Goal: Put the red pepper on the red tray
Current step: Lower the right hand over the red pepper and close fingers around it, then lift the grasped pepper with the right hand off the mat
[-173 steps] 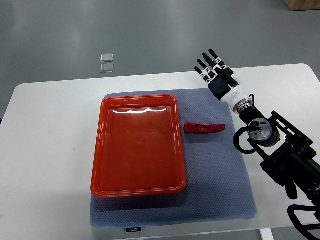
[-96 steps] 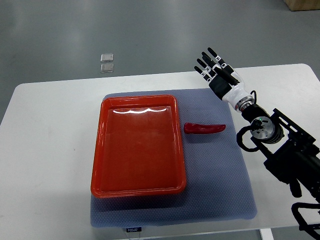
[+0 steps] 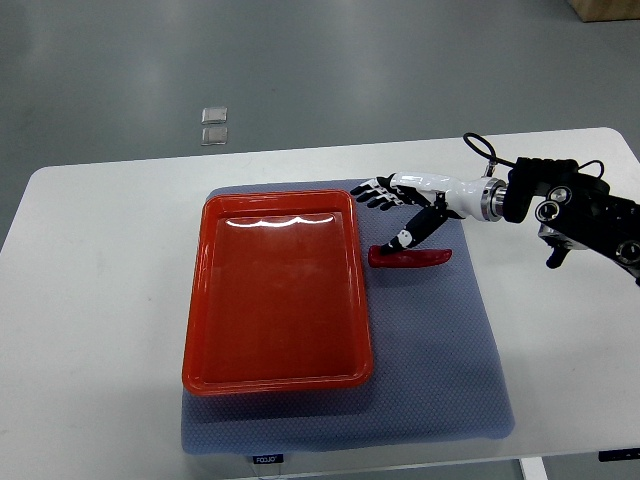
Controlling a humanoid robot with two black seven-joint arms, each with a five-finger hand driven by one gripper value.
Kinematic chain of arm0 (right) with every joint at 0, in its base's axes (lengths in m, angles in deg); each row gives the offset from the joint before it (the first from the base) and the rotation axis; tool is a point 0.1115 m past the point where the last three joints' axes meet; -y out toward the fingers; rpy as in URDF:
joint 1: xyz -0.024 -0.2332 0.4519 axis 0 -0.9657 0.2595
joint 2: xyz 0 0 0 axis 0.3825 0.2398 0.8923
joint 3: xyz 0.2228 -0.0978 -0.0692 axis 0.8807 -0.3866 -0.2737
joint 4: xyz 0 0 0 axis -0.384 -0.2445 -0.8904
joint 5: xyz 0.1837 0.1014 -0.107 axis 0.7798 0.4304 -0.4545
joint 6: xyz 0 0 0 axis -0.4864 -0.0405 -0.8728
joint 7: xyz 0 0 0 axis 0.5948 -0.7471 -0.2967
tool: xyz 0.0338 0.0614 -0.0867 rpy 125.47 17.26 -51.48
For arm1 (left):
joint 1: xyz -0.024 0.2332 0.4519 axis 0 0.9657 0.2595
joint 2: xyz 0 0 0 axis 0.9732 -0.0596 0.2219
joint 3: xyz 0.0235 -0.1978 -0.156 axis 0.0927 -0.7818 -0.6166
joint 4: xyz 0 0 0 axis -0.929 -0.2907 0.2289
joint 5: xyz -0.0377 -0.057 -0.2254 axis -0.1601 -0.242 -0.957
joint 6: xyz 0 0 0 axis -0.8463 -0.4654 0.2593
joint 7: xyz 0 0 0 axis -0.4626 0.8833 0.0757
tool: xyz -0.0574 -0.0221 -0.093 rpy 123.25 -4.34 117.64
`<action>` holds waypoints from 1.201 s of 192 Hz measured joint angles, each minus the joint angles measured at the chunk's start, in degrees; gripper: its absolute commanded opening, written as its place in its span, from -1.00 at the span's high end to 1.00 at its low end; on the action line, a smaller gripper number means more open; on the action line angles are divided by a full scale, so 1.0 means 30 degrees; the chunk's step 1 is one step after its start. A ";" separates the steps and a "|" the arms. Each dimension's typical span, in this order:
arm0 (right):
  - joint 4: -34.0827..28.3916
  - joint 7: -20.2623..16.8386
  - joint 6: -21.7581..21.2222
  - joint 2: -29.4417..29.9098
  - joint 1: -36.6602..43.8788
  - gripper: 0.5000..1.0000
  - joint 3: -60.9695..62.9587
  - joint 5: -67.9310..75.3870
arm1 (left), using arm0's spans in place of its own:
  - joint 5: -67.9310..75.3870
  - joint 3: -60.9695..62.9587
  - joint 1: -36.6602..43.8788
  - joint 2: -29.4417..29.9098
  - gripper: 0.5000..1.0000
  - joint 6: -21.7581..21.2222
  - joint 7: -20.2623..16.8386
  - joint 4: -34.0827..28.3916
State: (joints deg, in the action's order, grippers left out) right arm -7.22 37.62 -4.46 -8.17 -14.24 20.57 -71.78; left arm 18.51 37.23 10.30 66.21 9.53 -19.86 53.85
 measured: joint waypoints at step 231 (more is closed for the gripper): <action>-0.0431 -0.0528 0.4157 0.0217 -0.0386 0.15 -0.3181 -0.2367 | 0.0022 0.0001 -0.0001 0.0000 -1.00 0.0000 0.0024 0.0000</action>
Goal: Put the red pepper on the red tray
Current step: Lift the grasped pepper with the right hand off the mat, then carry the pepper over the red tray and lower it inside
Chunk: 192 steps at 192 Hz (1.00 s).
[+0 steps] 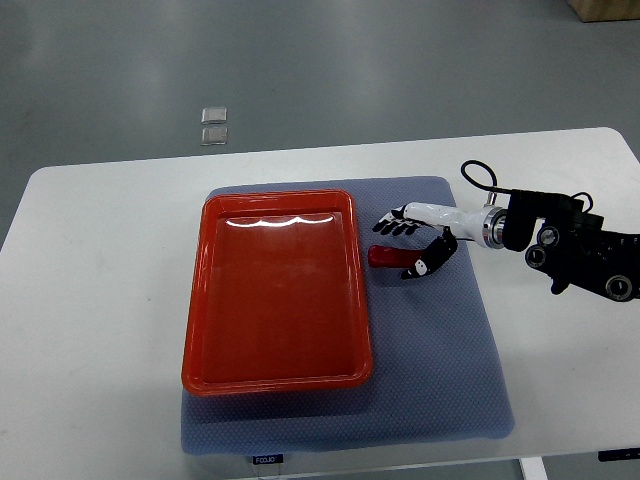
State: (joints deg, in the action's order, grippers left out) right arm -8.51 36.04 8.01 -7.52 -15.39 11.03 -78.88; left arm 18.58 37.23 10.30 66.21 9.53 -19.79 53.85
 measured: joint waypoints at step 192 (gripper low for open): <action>-0.1369 -0.0304 -0.1132 -0.0053 0.5373 1.00 -0.0645 0.2371 | -0.0011 0.0000 0.0000 0.0000 -1.00 -0.0005 0.0012 0.0002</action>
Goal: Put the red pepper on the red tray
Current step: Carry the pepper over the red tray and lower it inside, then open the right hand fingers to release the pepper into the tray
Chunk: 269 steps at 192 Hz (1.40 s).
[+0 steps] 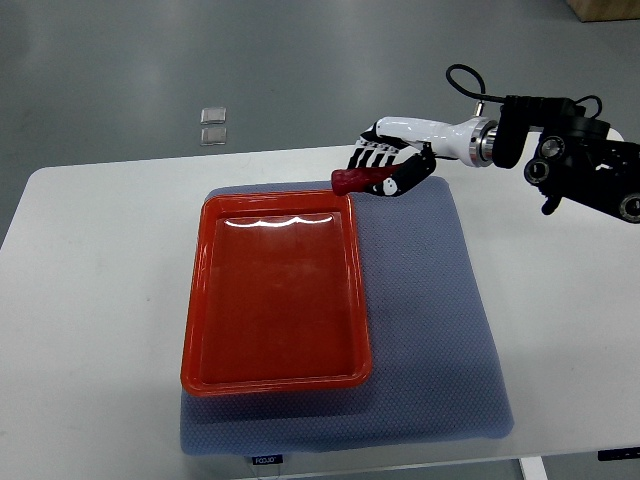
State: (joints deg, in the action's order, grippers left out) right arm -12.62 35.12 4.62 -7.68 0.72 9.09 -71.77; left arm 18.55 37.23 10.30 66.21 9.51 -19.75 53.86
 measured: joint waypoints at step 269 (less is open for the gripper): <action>0.5265 0.0066 0.1384 0.8428 -0.1179 -0.26 -0.3329 0.0147 | 0.0022 0.0003 0.0000 0.0000 -1.00 0.0003 0.0000 -0.0049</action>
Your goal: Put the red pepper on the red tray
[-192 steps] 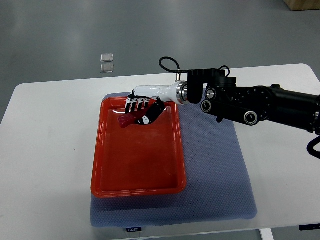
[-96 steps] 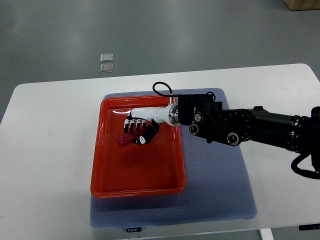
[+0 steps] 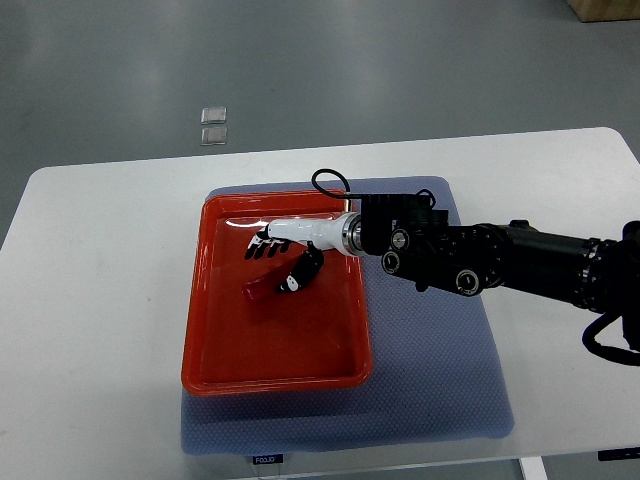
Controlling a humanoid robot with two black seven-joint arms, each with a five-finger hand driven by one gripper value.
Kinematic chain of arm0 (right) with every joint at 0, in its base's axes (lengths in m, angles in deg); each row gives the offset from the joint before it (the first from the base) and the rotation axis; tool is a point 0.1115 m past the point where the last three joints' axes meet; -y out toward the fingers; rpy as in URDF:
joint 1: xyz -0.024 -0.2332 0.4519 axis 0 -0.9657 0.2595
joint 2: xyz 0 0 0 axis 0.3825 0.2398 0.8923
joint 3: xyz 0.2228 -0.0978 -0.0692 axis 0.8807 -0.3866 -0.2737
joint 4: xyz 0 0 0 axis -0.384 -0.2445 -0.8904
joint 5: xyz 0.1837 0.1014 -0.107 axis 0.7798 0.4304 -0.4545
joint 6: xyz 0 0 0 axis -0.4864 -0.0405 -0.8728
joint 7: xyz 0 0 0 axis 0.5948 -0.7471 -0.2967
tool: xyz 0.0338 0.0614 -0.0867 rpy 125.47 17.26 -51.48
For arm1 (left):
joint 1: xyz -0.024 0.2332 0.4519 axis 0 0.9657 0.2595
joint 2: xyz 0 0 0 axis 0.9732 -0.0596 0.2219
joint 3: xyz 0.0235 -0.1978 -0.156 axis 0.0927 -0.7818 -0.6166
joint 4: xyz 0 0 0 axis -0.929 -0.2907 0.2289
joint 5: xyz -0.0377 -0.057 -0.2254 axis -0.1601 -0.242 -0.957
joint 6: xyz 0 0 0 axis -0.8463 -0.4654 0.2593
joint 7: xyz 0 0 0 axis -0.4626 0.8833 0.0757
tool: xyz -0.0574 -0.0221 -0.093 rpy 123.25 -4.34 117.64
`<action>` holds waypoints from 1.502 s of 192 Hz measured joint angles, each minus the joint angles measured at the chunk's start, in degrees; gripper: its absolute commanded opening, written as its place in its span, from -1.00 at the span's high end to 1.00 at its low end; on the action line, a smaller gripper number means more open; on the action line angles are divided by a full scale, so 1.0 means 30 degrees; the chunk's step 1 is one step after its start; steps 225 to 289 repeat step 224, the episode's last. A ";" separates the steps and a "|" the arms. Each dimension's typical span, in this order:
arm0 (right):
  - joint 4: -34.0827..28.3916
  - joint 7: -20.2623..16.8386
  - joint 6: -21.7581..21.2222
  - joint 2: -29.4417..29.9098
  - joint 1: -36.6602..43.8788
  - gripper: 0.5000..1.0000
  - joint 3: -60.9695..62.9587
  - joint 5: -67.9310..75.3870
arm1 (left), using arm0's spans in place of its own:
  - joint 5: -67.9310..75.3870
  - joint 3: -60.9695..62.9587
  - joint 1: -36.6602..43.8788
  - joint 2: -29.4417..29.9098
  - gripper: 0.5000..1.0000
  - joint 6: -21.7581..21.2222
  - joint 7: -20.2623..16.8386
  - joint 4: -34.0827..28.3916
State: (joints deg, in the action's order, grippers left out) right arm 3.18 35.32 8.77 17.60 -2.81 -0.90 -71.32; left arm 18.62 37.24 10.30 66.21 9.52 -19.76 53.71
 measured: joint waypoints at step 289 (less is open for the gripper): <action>-0.0011 0.2542 -0.2105 -0.1522 -1.0170 -0.65 2.0759 1.7714 | 0.0003 -0.0003 0.0000 0.0000 -1.00 0.0021 -0.0008 0.0081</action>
